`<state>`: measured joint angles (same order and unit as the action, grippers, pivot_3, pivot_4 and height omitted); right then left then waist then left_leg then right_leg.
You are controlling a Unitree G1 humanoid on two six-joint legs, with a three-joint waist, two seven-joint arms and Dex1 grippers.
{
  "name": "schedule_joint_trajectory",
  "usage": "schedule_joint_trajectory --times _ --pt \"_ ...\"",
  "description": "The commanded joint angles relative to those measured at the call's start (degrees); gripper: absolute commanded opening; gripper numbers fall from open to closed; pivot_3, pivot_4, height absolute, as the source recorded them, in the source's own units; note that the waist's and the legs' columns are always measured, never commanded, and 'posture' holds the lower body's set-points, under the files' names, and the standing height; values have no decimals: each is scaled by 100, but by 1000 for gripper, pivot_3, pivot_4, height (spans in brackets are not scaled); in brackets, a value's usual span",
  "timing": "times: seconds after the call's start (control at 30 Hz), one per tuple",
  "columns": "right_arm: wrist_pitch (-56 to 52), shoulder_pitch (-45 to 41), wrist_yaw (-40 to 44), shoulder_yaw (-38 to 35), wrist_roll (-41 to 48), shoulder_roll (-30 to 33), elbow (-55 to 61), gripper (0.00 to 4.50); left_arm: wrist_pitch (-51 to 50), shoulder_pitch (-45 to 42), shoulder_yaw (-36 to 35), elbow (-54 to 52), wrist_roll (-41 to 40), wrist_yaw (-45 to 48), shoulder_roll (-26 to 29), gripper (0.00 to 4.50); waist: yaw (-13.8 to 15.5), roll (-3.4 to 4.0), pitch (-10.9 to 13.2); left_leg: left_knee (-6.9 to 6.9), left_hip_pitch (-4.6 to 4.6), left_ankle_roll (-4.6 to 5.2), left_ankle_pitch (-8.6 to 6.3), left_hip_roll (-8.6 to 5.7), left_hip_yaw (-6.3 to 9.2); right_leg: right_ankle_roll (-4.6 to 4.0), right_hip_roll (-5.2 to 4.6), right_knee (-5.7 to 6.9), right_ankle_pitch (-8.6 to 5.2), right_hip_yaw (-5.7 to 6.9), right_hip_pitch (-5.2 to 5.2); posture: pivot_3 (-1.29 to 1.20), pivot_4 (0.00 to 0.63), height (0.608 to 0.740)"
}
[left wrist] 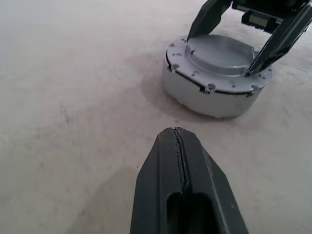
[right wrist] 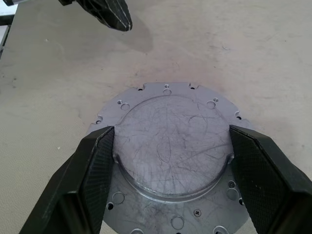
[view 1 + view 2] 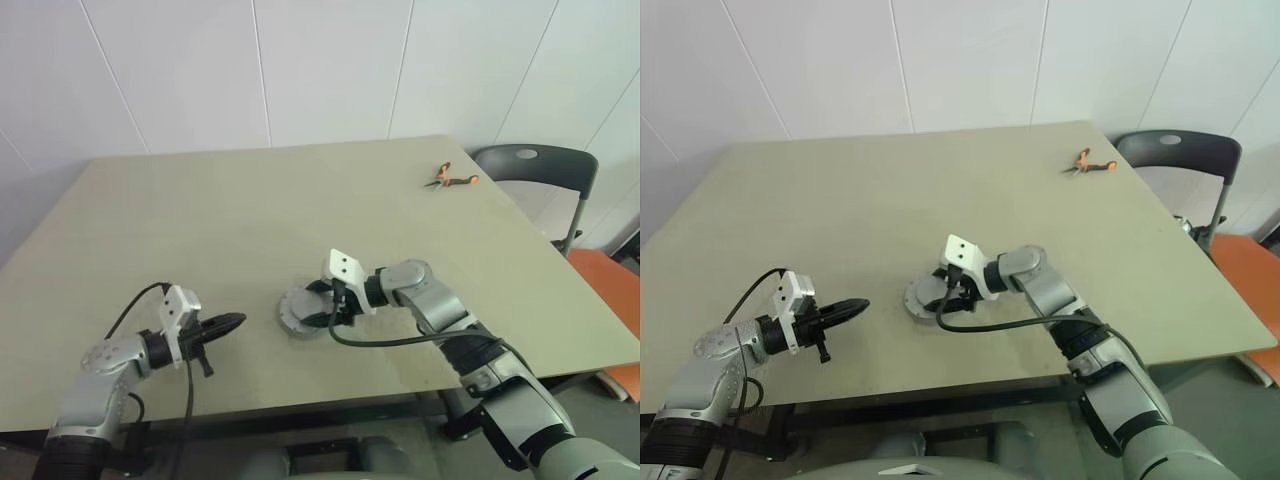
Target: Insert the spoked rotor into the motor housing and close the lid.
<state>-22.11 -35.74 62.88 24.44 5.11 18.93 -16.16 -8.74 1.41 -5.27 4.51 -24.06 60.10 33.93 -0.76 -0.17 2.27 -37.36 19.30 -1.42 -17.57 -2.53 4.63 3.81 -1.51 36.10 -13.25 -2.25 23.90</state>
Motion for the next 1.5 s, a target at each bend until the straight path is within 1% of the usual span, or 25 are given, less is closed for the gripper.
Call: schedule_joint_trajectory --times 0.03,0.23,0.43,0.53,0.67,0.77,1.0,1.13,1.43,1.5 --pt "-185 19 -121 -140 72 -118 -22 3187 166 -87 -2 -11 52 65 0 0 -2 -1 0 0 0 0 0 0 0 0 0 0 0 0 0 0 0 740" --pt "-374 -70 -100 -361 279 -185 -55 3187 126 -85 26 -81 99 40 -45 0 -15 0 0 0 -2 0 0 3 1 0 3 3 0 0 1 0 0 740" --pt "-117 -93 -152 -202 25 -99 -178 3187 77 -76 53 -171 101 -8 -62 0 -8 0 0 -1 -1 0 0 3 0 0 2 2 0 0 0 0 0 740" --pt "-489 -102 -105 -451 396 -255 -51 3187 58 -74 51 -183 94 -19 -49 0 -10 0 0 -2 -2 0 0 3 0 0 3 3 0 0 -1 0 0 740" --pt "-349 -114 -127 -366 251 -186 -112 3187 33 -63 48 -204 86 -26 -31 0 -10 0 0 -2 -1 0 0 3 0 0 3 3 1 0 0 0 0 740" --pt "-404 -108 -86 -411 328 -192 -81 3187 53 -65 45 -165 84 -15 -16 0 -9 0 0 -2 -1 0 0 3 0 0 2 3 1 0 0 0 0 740" --pt "-38 -85 -191 -157 -72 -104 -169 3187 253 -95 39 138 125 95 -31 0 -10 0 0 -2 -1 0 0 3 0 0 3 3 1 0 0 0 0 740" --pt "10 -24 -210 -89 -146 -124 -97 3187 370 -105 43 281 145 140 -46 0 -11 0 0 -3 -3 0 0 3 0 -1 3 4 0 0 -2 0 0 740" --pt "64 -5 -214 0 -254 -57 -97 3187 408 -103 71 288 147 133 -60 0 -11 0 0 -4 -4 0 0 3 0 -1 3 4 0 0 -3 0 0 740" --pt "40 -59 -271 59 -387 -13 -205 3187 375 -115 78 239 142 121 -56 0 -11 0 0 -4 -4 0 0 3 0 -1 3 4 0 0 -3 0 0 740"
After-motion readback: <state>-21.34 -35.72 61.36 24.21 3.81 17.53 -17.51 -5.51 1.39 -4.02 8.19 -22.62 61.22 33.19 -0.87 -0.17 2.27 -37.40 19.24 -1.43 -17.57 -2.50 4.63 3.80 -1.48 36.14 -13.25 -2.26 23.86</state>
